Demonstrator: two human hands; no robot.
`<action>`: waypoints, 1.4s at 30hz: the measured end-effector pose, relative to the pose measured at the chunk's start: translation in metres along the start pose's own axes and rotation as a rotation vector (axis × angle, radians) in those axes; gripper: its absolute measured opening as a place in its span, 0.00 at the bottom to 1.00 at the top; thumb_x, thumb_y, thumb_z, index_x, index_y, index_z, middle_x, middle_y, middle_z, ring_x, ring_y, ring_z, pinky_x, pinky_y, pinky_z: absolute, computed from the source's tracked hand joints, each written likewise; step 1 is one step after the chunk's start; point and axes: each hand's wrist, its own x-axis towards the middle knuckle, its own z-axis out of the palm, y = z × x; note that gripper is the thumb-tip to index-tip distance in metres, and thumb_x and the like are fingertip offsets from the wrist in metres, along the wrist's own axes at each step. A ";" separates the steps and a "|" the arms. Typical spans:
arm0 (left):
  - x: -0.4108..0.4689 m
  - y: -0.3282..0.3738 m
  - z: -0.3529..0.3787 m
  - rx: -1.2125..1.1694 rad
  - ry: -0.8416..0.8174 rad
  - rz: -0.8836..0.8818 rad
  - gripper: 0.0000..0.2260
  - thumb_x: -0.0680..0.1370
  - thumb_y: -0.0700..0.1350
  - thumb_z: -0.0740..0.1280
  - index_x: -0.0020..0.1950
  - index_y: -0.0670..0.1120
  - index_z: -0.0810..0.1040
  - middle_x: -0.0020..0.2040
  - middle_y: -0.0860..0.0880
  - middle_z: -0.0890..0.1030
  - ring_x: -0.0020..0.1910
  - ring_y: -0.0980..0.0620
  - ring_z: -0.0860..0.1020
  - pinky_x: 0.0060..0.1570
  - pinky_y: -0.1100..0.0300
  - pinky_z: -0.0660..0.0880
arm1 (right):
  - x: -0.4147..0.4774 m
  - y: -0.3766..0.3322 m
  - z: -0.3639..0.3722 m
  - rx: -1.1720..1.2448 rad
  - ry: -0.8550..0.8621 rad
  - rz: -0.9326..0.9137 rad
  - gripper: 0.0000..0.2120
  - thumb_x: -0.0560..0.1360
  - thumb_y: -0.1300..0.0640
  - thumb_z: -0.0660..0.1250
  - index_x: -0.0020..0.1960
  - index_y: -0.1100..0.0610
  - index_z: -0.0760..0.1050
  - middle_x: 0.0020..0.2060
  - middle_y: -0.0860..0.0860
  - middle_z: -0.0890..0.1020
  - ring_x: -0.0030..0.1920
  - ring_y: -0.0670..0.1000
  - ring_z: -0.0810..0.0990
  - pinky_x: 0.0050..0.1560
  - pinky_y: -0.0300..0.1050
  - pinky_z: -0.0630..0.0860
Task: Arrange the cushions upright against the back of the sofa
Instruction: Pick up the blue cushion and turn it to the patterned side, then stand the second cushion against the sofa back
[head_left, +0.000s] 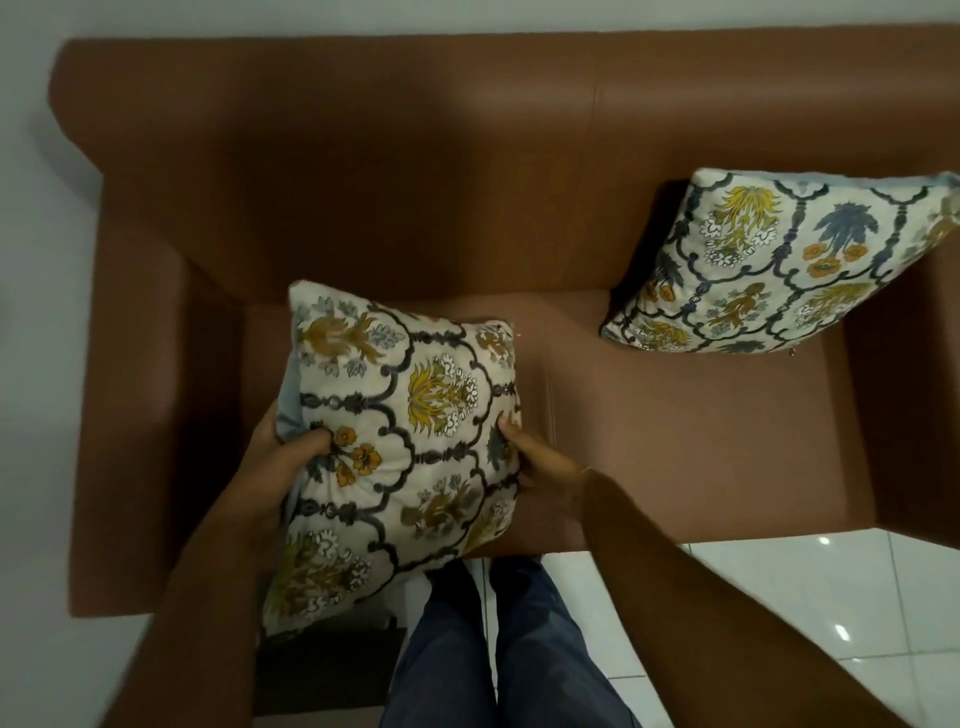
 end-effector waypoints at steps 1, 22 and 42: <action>0.001 0.005 0.003 -0.014 0.004 -0.004 0.21 0.73 0.46 0.77 0.58 0.72 0.85 0.59 0.58 0.89 0.55 0.54 0.89 0.44 0.58 0.87 | -0.004 0.001 -0.008 -0.001 -0.011 -0.012 0.35 0.74 0.36 0.71 0.76 0.48 0.70 0.61 0.46 0.86 0.58 0.49 0.86 0.57 0.45 0.83; 0.008 0.066 0.035 0.226 0.037 0.292 0.19 0.72 0.53 0.84 0.61 0.58 0.87 0.56 0.59 0.90 0.55 0.59 0.88 0.57 0.53 0.85 | -0.003 -0.021 -0.005 0.030 0.114 -0.132 0.30 0.72 0.52 0.81 0.72 0.52 0.77 0.64 0.55 0.85 0.66 0.60 0.82 0.65 0.59 0.80; 0.144 0.156 0.106 1.330 -0.047 0.795 0.36 0.81 0.65 0.69 0.87 0.67 0.57 0.91 0.45 0.49 0.89 0.36 0.44 0.84 0.33 0.41 | 0.132 -0.100 0.090 0.343 0.072 -0.047 0.27 0.79 0.52 0.71 0.76 0.52 0.69 0.71 0.53 0.77 0.65 0.63 0.81 0.65 0.58 0.80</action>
